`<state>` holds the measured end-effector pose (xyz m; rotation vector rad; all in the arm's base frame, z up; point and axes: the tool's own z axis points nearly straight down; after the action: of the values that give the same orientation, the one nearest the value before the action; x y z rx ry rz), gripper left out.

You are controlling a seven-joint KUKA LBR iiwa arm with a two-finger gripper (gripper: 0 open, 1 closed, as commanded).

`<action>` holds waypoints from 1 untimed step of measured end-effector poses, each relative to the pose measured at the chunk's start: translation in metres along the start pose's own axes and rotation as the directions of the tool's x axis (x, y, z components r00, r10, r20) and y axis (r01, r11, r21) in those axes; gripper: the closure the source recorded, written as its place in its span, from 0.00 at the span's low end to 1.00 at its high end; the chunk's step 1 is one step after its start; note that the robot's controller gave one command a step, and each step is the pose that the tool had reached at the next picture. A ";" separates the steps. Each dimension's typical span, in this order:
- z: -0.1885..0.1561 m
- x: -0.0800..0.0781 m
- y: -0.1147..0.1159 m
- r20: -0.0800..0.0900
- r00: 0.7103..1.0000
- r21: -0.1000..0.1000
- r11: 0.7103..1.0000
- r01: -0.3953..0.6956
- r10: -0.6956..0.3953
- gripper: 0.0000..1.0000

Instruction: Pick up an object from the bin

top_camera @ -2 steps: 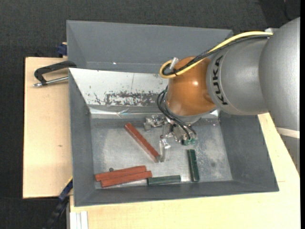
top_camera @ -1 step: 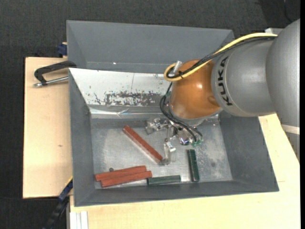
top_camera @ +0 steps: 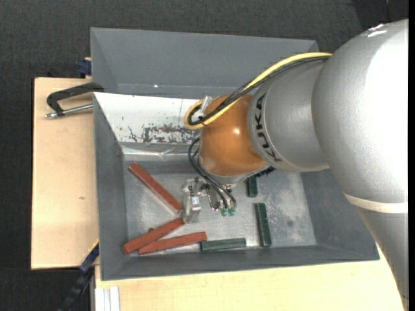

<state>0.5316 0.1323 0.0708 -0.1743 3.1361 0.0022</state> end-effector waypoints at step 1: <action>-0.001 -0.001 0.000 0.004 1.000 0.000 1.000 -0.001 0.001 0.00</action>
Offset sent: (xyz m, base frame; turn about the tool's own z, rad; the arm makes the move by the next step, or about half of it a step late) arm 0.0000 0.0000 0.0000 0.0000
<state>0.5327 0.1321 0.0713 -0.1726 3.1323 0.0028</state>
